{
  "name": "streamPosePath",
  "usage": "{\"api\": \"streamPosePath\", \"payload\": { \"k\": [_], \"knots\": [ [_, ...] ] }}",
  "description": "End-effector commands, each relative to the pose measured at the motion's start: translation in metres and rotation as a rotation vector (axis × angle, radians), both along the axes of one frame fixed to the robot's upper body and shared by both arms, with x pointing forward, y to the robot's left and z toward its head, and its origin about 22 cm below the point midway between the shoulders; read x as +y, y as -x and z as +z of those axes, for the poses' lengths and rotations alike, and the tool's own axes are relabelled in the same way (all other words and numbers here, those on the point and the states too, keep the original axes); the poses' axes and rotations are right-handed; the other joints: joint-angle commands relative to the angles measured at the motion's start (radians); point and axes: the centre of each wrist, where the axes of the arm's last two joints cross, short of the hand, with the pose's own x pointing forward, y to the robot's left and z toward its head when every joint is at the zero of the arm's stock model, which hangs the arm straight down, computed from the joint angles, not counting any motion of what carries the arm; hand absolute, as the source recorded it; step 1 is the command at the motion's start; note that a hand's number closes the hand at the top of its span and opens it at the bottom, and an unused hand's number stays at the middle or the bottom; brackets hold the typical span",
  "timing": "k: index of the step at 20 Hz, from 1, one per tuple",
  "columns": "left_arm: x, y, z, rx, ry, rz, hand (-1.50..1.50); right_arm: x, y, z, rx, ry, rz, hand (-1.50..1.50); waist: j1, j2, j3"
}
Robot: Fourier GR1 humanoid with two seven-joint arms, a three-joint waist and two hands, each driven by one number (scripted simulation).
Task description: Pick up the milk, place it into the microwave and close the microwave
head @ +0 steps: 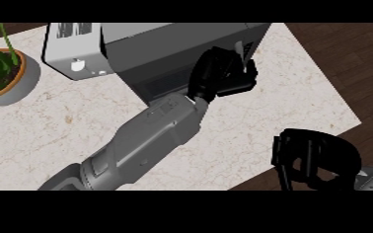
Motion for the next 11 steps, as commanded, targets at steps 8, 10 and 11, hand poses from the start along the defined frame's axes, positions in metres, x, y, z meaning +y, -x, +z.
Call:
{"api": "streamPosePath", "payload": {
  "k": [8, 10, 11],
  "knots": [
    [0.059, -0.017, -0.059, 0.165, 0.062, 0.133, 1.5, 0.018, 0.033, -0.009, 0.021, -0.047, -0.015, 1.5, 0.061, 0.004, -0.008],
    [0.061, -0.014, -0.066, 0.176, 0.08, 0.122, 1.5, 0.021, 0.039, -0.008, 0.017, -0.043, -0.016, 1.5, 0.067, 0.001, -0.009],
    [0.062, -0.015, -0.067, 0.172, 0.076, 0.113, 1.5, 0.024, 0.044, -0.008, 0.016, -0.045, -0.009, 1.5, 0.068, -0.003, -0.009]
  ]
}}
